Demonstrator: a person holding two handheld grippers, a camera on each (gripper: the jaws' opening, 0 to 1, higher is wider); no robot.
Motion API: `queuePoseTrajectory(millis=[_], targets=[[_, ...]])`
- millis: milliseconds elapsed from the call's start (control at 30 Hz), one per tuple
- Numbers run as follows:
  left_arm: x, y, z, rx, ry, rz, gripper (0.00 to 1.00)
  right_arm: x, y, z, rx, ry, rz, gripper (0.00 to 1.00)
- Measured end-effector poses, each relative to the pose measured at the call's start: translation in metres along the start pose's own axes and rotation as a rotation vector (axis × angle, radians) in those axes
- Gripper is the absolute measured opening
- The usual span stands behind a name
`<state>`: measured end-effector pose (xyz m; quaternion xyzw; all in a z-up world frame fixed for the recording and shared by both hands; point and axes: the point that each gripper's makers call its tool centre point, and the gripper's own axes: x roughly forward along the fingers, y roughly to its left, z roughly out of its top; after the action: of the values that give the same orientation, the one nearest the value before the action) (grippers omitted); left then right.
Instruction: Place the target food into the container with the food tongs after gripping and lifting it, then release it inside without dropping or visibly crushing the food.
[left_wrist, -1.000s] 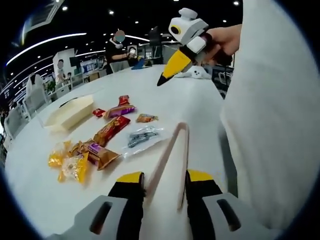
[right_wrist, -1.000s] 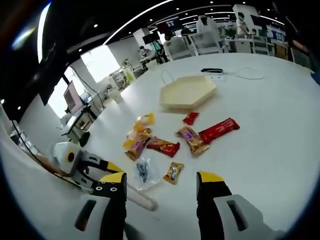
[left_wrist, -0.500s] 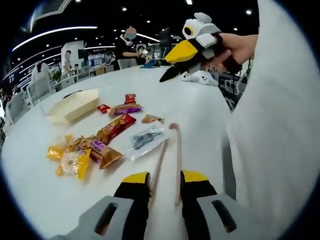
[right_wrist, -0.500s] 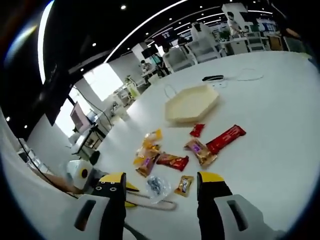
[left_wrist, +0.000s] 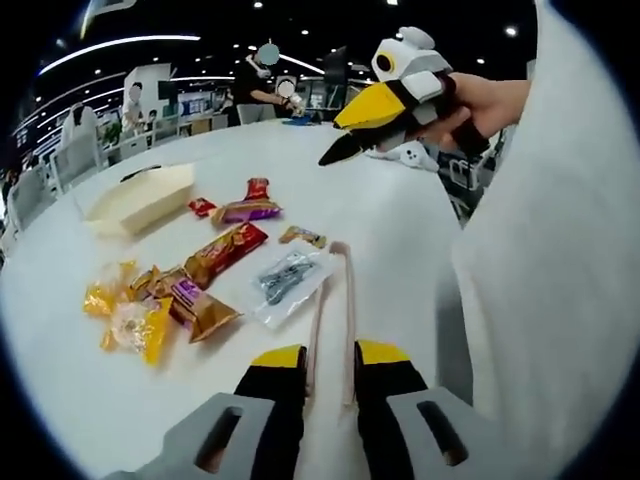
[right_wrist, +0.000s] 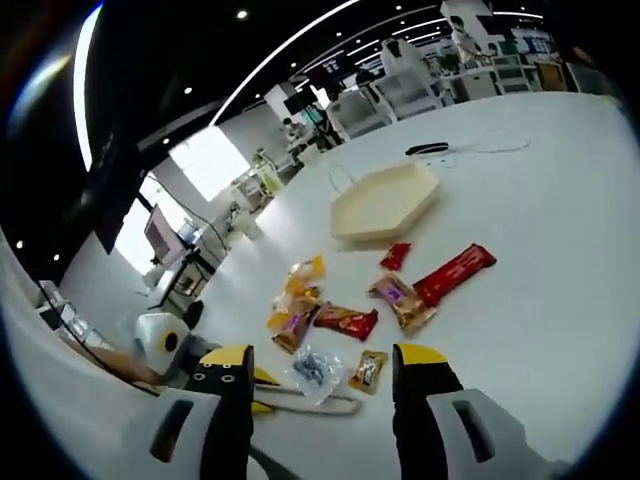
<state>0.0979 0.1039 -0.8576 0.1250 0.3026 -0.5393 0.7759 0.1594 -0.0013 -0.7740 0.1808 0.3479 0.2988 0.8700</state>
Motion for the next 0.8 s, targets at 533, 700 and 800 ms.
queuePoseTrajectory(millis=[533,700,800], targets=[[0.0,-0.004,0.005,-0.229,0.006,0.007,0.16,0.0,0.002,0.004,0.046,-0.027,0.013,0.55],[0.0,-0.011,0.006,-0.282,0.013,-0.015,0.11,-0.008,-0.001,0.005,0.085,-0.061,0.01,0.56],[-0.001,-0.014,0.008,-0.33,0.021,-0.024,0.1,-0.012,-0.006,0.006,0.102,-0.076,-0.002,0.56]])
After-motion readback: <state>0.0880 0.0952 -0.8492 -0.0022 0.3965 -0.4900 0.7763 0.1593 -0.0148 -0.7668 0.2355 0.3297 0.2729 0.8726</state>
